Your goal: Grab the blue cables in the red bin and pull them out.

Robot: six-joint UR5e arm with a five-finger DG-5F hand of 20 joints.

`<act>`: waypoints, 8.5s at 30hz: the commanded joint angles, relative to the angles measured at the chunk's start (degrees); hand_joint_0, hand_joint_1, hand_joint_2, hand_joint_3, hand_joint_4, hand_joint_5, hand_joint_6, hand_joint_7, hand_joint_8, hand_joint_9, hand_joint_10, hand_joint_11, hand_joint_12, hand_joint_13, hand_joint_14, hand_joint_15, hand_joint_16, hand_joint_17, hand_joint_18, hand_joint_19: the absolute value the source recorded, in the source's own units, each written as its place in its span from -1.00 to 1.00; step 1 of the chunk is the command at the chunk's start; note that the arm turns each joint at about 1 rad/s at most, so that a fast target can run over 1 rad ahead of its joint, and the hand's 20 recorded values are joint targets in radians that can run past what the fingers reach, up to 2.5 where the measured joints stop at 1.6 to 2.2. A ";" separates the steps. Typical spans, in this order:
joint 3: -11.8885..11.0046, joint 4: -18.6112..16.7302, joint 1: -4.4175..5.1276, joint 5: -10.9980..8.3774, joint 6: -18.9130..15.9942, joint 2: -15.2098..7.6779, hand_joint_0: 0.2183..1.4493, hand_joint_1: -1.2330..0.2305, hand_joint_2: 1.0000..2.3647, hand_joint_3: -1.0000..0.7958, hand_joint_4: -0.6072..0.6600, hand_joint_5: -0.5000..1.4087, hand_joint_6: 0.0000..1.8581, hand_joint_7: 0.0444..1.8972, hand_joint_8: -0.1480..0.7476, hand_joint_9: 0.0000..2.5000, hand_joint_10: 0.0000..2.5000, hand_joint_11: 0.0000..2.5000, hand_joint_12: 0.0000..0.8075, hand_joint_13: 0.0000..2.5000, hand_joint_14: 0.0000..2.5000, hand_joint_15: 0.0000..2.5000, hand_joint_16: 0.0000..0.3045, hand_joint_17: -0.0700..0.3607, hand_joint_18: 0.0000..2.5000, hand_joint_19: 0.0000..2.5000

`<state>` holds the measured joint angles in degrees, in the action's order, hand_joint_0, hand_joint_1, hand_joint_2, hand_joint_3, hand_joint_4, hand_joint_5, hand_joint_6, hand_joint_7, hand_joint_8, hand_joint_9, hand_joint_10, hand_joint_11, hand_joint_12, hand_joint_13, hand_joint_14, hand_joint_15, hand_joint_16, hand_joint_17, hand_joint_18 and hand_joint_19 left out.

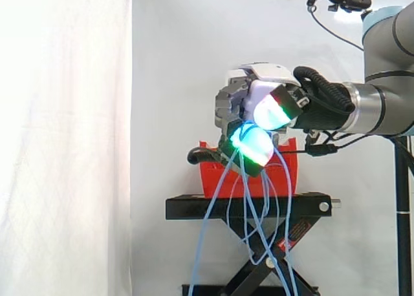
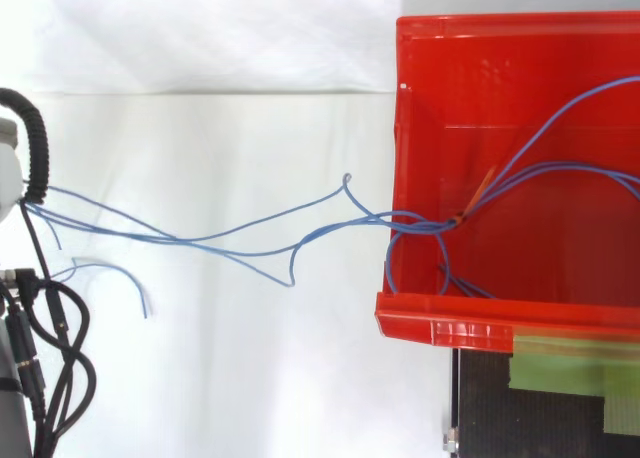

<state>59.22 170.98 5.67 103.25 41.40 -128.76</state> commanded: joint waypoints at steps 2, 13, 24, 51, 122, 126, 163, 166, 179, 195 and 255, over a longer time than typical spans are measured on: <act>0.02 -1.44 -0.05 0.28 2.85 0.00 0.16 -0.57 -1.00 -1.00 0.26 0.17 -0.24 -0.43 -0.17 -0.07 -0.69 0.41 -0.20 0.01 -0.26 0.21 -0.71 -0.22 -0.21 -0.03; 0.02 -7.33 -0.05 0.28 7.77 0.00 0.16 -0.56 -1.00 -1.00 0.26 0.17 -0.24 -0.43 -0.16 -0.08 -0.69 0.40 -0.22 0.01 -0.27 0.21 -0.71 -0.22 -0.21 -0.03; -0.07 -9.61 -0.13 1.34 13.92 0.00 0.16 -0.56 -1.00 -1.00 0.25 0.18 -0.25 -0.43 -0.16 -0.07 -0.69 0.41 -0.21 0.01 -0.27 0.22 -0.71 -0.22 -0.21 -0.04; 0.28 -23.32 -0.48 0.90 37.48 0.00 0.16 -0.55 -1.00 -1.00 0.25 0.18 -0.25 -0.42 -0.17 -0.07 -0.69 0.41 -0.22 0.01 -0.26 0.20 -0.71 -0.22 -0.21 -0.03; 6.17 12.01 4.44 -20.11 -29.93 0.00 -0.03 -0.33 -1.00 -1.00 0.26 0.22 -0.46 -0.34 -0.15 -0.07 -0.72 0.42 -0.19 -0.02 -0.21 0.17 -0.70 -0.20 -0.23 -0.03; 6.17 11.83 4.44 -20.11 -29.93 0.00 -0.03 -0.33 -1.00 -1.00 0.27 0.23 -0.47 -0.34 -0.15 -0.07 -0.72 0.42 -0.20 -0.02 -0.22 0.18 -0.70 -0.20 -0.23 -0.03; 6.17 11.92 4.44 -20.02 -29.85 0.00 0.02 -0.43 -1.00 -1.00 0.29 0.35 -0.47 -0.28 -0.14 -0.02 -0.74 0.45 -0.20 0.01 -0.28 0.21 -0.71 -0.21 -0.22 -0.03; 6.17 11.92 4.44 -20.02 -29.85 0.00 0.05 -0.45 -1.00 -1.00 0.27 0.35 -0.47 -0.28 -0.15 -0.02 -0.75 0.46 -0.20 0.01 -0.29 0.21 -0.71 -0.22 -0.22 -0.03; 6.17 11.92 4.44 -20.02 -30.02 0.00 0.08 -0.49 -1.00 -1.00 0.25 0.30 -0.43 -0.31 -0.16 -0.04 -0.72 0.47 -0.22 0.01 -0.30 0.22 -0.71 -0.22 -0.22 -0.03; 6.17 11.92 4.44 -20.02 -30.02 0.00 0.07 -0.53 -1.00 -1.00 0.24 0.28 -0.38 -0.33 -0.14 -0.21 0.27 0.21 -0.20 0.00 -0.26 0.20 -0.71 -0.22 -0.22 -0.03; 6.17 11.83 4.44 -19.85 -29.93 0.00 -0.11 -0.37 -1.00 -1.00 0.12 0.52 -0.72 -0.13 -0.14 -0.10 -0.03 0.32 -0.18 0.08 -0.63 0.30 -0.70 -0.19 -0.21 -0.05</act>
<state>65.39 182.89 10.08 83.35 11.47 -128.75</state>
